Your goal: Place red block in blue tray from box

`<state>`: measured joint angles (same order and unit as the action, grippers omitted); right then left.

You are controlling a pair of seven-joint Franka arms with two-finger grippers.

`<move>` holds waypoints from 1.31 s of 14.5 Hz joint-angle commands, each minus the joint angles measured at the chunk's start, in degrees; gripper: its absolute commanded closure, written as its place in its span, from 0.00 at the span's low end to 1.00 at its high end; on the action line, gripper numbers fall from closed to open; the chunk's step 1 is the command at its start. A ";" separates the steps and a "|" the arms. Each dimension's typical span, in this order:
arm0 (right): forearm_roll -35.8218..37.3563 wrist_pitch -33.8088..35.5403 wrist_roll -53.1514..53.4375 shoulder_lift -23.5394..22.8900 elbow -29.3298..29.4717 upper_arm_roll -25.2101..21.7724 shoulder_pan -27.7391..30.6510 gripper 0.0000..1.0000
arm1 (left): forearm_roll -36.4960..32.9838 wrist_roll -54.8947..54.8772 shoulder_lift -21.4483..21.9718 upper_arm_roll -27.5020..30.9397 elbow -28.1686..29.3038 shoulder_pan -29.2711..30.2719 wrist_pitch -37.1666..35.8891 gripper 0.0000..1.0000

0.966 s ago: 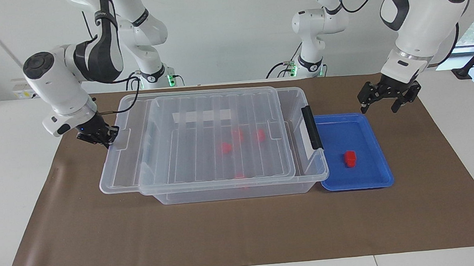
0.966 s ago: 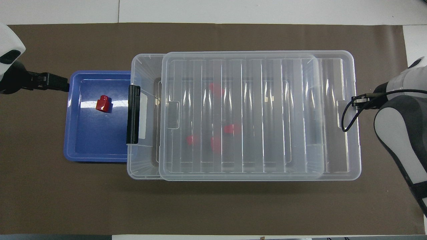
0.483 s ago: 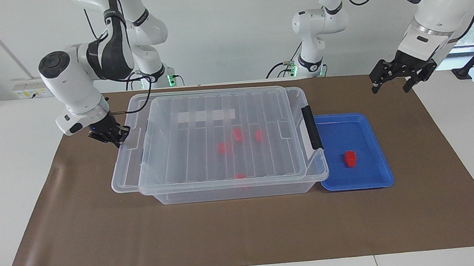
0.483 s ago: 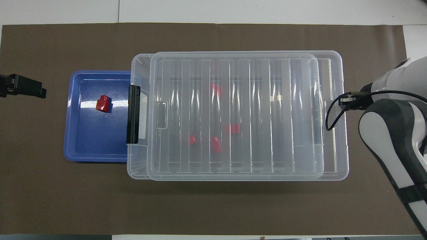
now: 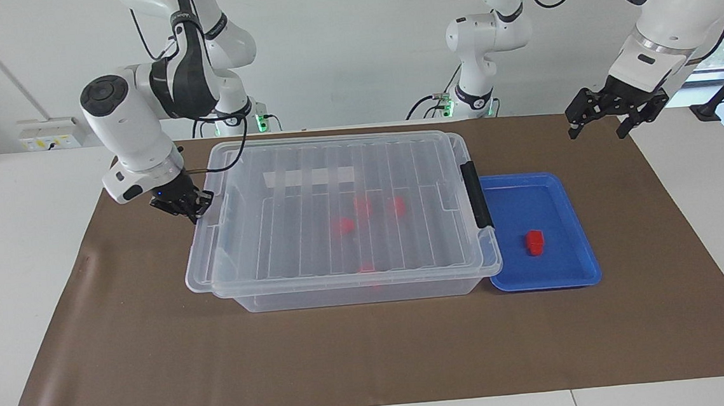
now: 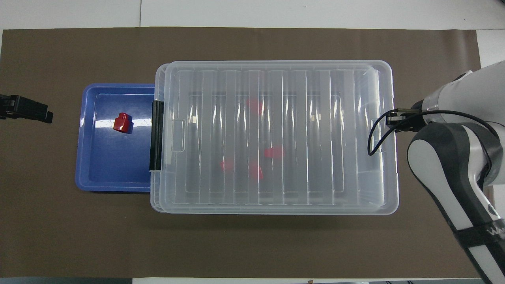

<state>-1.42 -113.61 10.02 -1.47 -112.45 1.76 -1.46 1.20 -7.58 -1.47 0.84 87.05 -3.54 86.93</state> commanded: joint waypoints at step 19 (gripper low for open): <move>0.71 28.53 -5.62 0.68 23.42 -0.62 5.07 0.00 | -0.58 -0.77 2.70 -3.48 2.51 2.48 0.26 0.00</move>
<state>-1.42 -87.23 5.83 0.16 -91.03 0.82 3.31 1.20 -7.91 -0.23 -1.14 88.82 -3.02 88.05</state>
